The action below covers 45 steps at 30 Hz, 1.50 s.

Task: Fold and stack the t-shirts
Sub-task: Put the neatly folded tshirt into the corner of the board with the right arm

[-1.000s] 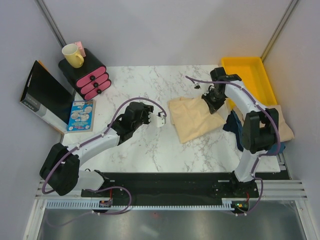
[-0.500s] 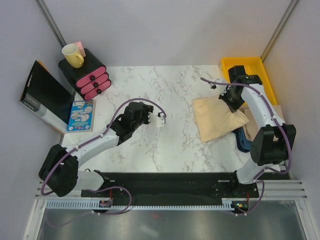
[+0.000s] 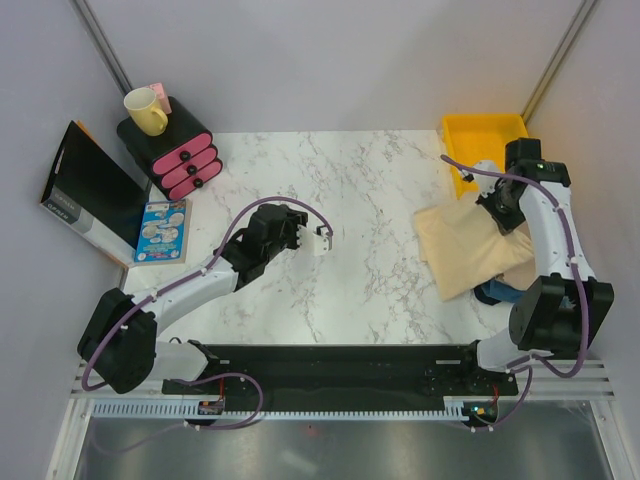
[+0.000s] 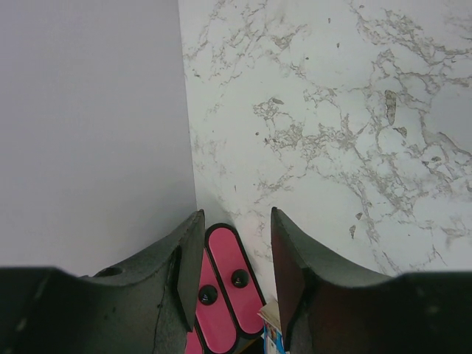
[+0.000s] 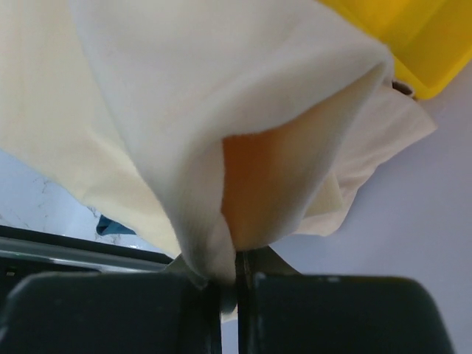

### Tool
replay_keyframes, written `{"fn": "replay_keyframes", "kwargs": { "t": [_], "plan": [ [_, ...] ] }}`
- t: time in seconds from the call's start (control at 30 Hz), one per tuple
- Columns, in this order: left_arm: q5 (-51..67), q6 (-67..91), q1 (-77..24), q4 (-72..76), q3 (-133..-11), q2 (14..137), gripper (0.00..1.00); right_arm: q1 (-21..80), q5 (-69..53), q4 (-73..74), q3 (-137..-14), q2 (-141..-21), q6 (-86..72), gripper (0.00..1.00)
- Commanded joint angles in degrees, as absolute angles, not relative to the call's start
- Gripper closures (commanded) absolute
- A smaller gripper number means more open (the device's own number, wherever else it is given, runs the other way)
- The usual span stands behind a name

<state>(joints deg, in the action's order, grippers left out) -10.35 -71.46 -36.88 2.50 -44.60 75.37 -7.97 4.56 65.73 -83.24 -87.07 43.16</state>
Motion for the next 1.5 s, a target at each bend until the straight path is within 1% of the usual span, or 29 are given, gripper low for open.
{"fn": "replay_keyframes", "kwargs": {
  "t": [0.0,0.23,0.43,0.63,0.93,1.3,1.47],
  "plan": [
    [-9.3,-72.9,-37.3,2.8,-46.4,75.5,0.51,-11.9,6.0,67.3,-86.3,-83.6,46.6,1.0],
    [-9.1,-72.9,-37.4,2.7,-47.5,76.2,0.51,-21.0,4.6,68.4,-91.2,-84.5,50.3,1.0],
    [-9.1,-72.9,-37.5,2.8,-47.9,76.6,0.51,-27.9,2.2,68.4,-92.6,-87.0,53.1,1.0],
    [-9.1,-73.1,-37.5,2.8,-48.4,76.6,0.51,-30.8,1.1,68.1,-93.3,-87.5,54.8,1.0],
    [-9.2,-73.1,-37.8,2.8,-49.6,77.3,0.51,-38.0,0.9,65.7,-97.0,-92.9,57.7,1.0],
    [-9.7,-72.9,-38.4,2.7,-50.5,78.0,0.51,-40.3,3.3,60.0,-97.7,-97.3,58.4,1.0],
    [-10.1,-72.9,-38.6,2.7,-50.4,77.8,0.51,-40.6,6.8,55.6,-95.3,-98.2,58.1,1.0]
  ]
}}
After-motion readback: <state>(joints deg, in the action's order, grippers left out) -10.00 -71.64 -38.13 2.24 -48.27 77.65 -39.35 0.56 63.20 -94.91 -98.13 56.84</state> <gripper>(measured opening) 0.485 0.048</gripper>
